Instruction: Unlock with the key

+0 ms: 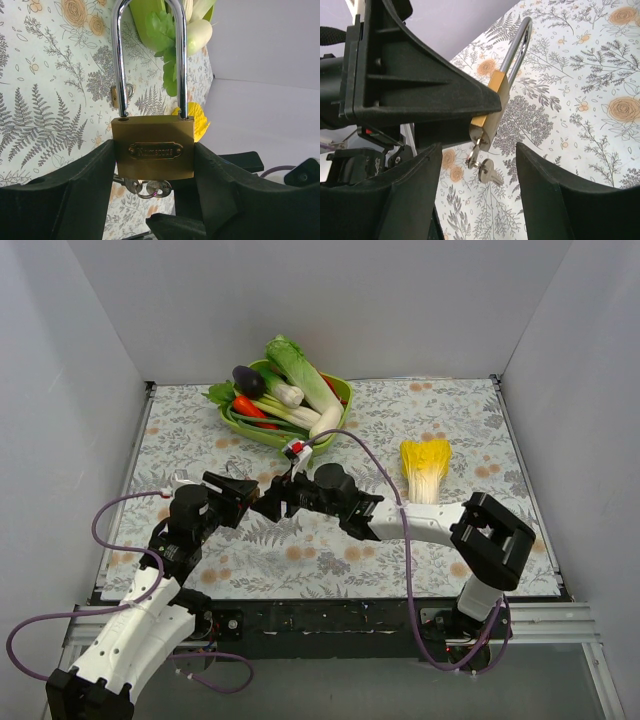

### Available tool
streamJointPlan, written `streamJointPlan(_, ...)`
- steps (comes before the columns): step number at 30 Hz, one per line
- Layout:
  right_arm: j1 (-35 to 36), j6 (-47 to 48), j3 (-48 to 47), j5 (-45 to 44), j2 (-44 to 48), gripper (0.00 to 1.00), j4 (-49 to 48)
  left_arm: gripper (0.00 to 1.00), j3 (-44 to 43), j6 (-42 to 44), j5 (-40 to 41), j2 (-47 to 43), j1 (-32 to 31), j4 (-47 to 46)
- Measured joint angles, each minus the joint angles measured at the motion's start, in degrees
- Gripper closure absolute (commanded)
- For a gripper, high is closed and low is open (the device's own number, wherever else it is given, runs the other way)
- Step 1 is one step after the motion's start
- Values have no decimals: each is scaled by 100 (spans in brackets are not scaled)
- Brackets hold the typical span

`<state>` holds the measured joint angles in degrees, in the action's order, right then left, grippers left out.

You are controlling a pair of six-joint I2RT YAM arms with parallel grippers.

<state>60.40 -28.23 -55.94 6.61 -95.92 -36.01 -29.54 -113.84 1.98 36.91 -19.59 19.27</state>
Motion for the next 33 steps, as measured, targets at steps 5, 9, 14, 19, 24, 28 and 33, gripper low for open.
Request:
streamJointPlan(5,0,24,-212,-42,-243,38,-4,100,72,-15,-50,0,0,-24)
streamJointPlan(9,0,50,-321,-48,-424,40,-15,100,101,-20,-79,0,0,-13)
streamJointPlan(14,0,63,-407,-94,-584,42,-55,100,109,-20,-111,-7,0,-48)
streamJointPlan(19,0,48,-413,-245,-638,50,-271,100,175,-20,-118,-26,0,-92)
streamJointPlan(24,11,-4,-420,-367,-702,62,-501,100,177,-46,-103,-26,7,-157)
streamJointPlan(28,61,-39,-439,-389,-844,77,-710,100,177,-39,-44,-20,37,-122)
streamJointPlan(33,85,39,-439,-501,-944,99,-789,100,188,-48,96,28,57,-72)
